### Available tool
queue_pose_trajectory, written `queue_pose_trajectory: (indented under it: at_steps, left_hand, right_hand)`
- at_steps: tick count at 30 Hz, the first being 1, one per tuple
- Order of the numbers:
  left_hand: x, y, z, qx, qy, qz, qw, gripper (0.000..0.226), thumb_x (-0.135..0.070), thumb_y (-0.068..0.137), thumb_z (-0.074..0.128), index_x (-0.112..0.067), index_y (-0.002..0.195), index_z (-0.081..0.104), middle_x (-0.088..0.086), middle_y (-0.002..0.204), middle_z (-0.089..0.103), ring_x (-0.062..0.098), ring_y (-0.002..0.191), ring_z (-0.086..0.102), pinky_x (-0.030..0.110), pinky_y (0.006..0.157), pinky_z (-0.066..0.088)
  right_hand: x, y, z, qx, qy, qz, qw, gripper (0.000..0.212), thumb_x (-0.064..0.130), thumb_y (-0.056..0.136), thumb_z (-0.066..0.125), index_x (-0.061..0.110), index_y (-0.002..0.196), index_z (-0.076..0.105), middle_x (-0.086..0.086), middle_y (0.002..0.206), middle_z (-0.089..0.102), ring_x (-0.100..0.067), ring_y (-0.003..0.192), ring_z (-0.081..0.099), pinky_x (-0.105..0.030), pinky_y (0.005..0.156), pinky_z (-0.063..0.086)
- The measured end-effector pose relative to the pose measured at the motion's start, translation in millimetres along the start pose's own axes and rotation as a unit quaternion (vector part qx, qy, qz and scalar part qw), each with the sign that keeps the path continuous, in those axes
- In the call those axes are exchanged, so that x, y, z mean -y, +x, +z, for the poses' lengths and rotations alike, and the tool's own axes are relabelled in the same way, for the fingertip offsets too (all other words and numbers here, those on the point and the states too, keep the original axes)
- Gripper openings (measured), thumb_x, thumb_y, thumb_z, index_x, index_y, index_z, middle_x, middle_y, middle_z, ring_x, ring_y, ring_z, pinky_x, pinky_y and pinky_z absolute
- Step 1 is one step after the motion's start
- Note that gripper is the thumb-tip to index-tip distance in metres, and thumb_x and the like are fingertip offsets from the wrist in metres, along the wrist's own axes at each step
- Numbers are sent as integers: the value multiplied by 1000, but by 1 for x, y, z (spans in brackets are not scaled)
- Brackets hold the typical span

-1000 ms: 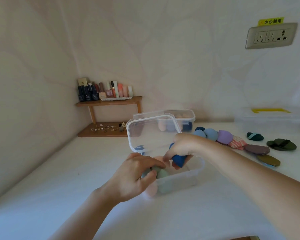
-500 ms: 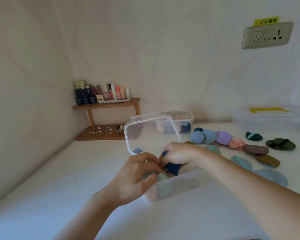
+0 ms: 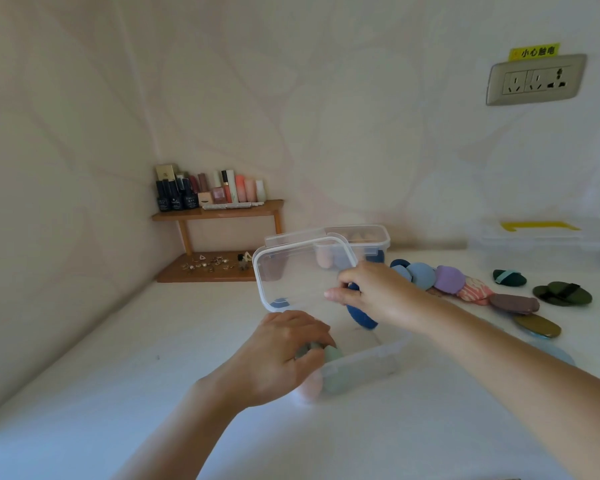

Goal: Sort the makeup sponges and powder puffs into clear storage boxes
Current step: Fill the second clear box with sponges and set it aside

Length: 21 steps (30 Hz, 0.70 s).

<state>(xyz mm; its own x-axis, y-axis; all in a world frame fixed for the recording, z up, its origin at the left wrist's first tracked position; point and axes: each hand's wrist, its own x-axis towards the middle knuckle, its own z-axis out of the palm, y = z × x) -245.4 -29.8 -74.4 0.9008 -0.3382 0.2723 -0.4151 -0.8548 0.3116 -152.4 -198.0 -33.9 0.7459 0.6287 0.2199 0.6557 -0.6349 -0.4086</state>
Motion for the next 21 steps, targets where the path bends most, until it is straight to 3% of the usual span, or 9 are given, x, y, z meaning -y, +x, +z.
queue_pose_trajectory:
  at_steps: [2,5,7,9,11,13,16,21]
  left_hand:
    - [1,0,1,0,-3,0,1000,43,-40,84,32,-26,105,67,-16,113,62,-1,106,48,26,97,37]
    - [2,1,2,3,-3,-5,1000,42,-39,84,33,-29,106,66,-18,113,61,-1,107,49,28,98,38]
    - [2,1,2,3,-2,-6,1000,43,-41,83,32,-29,106,66,-17,115,61,-2,109,47,28,99,37]
    - [2,1,2,5,0,-8,1000,44,-42,83,31,-29,107,66,-17,118,60,-3,111,46,26,101,35]
    - [2,1,1,14,1,-16,1000,41,-39,86,34,-29,109,65,-16,121,58,-3,112,44,25,102,33]
    - [0,2,0,18,-3,-18,1000,38,-36,87,36,-29,110,65,-17,121,58,-2,112,44,26,102,34]
    - [-2,1,0,23,-19,-40,999,36,-38,86,37,-35,109,64,-17,122,50,-1,113,39,27,103,33]
    - [-4,4,-4,48,-49,-65,996,30,-42,84,43,-41,105,64,-18,117,43,6,113,41,28,100,37]
  right_hand:
    - [0,-3,7,31,16,-3,999,34,45,82,69,18,72,50,8,60,44,-7,55,39,-16,50,30]
    - [1,-8,5,97,-2,27,995,32,36,72,80,17,92,63,6,87,62,-14,80,59,-30,72,50]
    - [-1,-11,-1,136,-21,44,990,32,28,73,80,14,99,68,-4,95,68,-17,80,60,-30,67,48]
    - [-5,-12,-6,139,-41,40,989,27,23,74,79,13,98,69,-3,90,68,-14,75,57,-24,61,42]
    - [-9,-11,-9,112,-42,18,993,24,18,74,79,18,95,68,9,83,60,-8,74,54,-20,59,39]
    - [-12,-7,-11,88,-29,-10,996,26,12,73,77,25,93,67,14,86,58,-3,75,54,-21,63,43]
    - [-11,-3,-8,89,-8,-48,995,30,4,75,72,29,88,62,10,92,63,-9,81,60,-31,73,52]
    - [-4,1,-3,148,-112,-109,977,27,-7,79,56,15,92,64,5,89,56,-16,82,54,-30,71,47]
